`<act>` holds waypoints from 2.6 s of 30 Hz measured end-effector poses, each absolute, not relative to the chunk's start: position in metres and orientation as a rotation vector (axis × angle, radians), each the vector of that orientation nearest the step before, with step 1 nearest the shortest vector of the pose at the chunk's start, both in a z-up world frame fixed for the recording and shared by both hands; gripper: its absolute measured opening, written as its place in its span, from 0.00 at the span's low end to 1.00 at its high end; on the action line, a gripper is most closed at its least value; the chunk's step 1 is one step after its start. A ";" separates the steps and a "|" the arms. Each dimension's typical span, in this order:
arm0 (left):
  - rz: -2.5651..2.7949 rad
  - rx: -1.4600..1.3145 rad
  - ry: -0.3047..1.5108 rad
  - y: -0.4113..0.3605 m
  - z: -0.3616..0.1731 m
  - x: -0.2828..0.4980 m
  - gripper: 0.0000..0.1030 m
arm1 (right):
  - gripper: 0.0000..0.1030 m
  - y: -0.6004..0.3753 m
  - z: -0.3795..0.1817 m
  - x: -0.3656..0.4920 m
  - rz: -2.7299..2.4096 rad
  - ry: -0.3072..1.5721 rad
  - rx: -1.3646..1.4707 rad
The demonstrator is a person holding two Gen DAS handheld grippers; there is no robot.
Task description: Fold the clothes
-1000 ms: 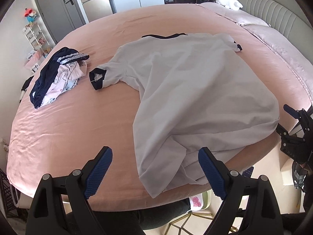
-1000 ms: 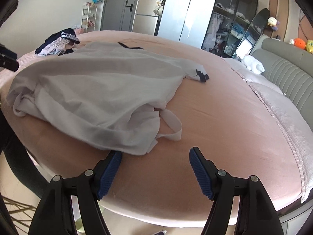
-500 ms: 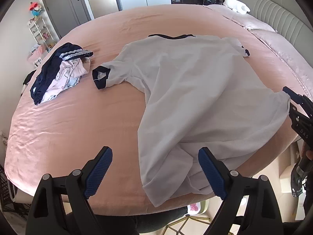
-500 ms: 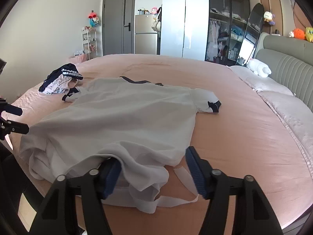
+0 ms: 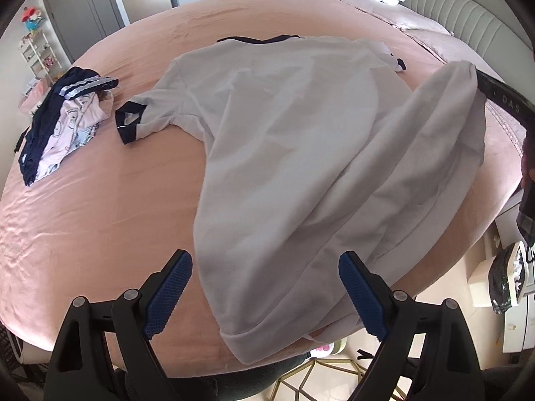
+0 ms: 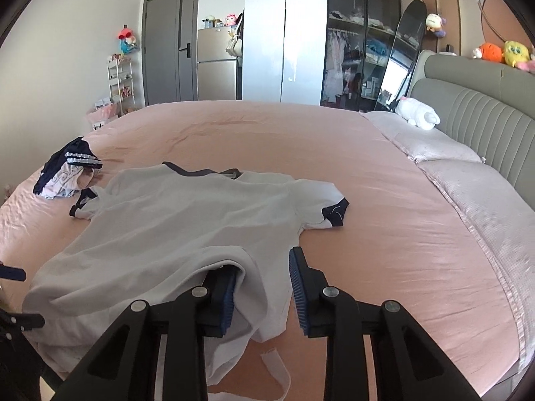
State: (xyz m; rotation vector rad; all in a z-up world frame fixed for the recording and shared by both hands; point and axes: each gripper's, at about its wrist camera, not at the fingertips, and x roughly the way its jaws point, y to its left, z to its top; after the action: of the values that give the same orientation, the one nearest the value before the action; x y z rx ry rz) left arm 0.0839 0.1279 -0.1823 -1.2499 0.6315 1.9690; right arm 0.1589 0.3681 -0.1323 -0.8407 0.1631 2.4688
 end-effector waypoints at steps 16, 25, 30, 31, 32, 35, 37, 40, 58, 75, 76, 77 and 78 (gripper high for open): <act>1.913 -1.239 0.722 0.174 -0.208 0.105 0.87 | 0.08 0.397 -0.126 0.146 2.425 0.462 -0.873; 1.953 -1.227 0.753 0.181 -0.220 0.105 0.88 | 0.08 0.398 -0.111 0.143 2.422 0.445 -0.855; 2.095 -1.194 0.754 0.164 -0.203 0.099 0.88 | 0.08 0.394 -0.113 0.142 2.396 0.374 -0.893; 2.121 -1.187 0.747 0.160 -0.197 0.098 0.88 | 0.08 0.394 -0.114 0.144 2.389 0.365 -0.901; 2.136 -1.204 0.758 0.156 -0.196 0.095 0.88 | 0.08 0.394 -0.115 0.146 2.381 0.356 -0.908; 2.170 -1.281 0.810 0.148 -0.197 0.088 0.87 | 0.08 0.395 -0.120 0.155 2.361 0.356 -0.932; 2.190 -1.345 0.864 0.143 -0.202 0.082 0.87 | 0.08 0.393 -0.125 0.160 2.338 0.331 -0.950; 2.167 -1.401 0.755 0.130 -0.200 0.072 0.87 | 0.08 0.388 -0.134 0.165 2.290 0.237 -0.988; 2.111 -1.640 0.532 0.099 -0.219 0.037 0.79 | 0.09 0.396 -0.177 0.194 2.242 0.372 -1.044; 2.239 -1.414 0.099 0.043 -0.131 0.026 0.14 | 0.07 0.358 -0.122 0.211 2.418 0.351 -0.968; 2.245 -1.408 0.097 0.040 -0.128 0.026 0.14 | 0.07 0.354 -0.115 0.210 2.425 0.335 -0.962; 2.249 -1.408 0.099 0.038 -0.127 0.026 0.14 | 0.07 0.349 -0.109 0.210 2.432 0.321 -0.957; 2.252 -1.410 0.105 0.035 -0.125 0.028 0.14 | 0.07 0.345 -0.103 0.210 2.438 0.307 -0.953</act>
State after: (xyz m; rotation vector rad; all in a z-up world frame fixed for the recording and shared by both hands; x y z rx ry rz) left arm 0.0277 0.0351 -0.1252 -1.4103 0.1046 2.2517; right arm 0.2099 0.3450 -0.1029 -0.9526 0.3066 2.4385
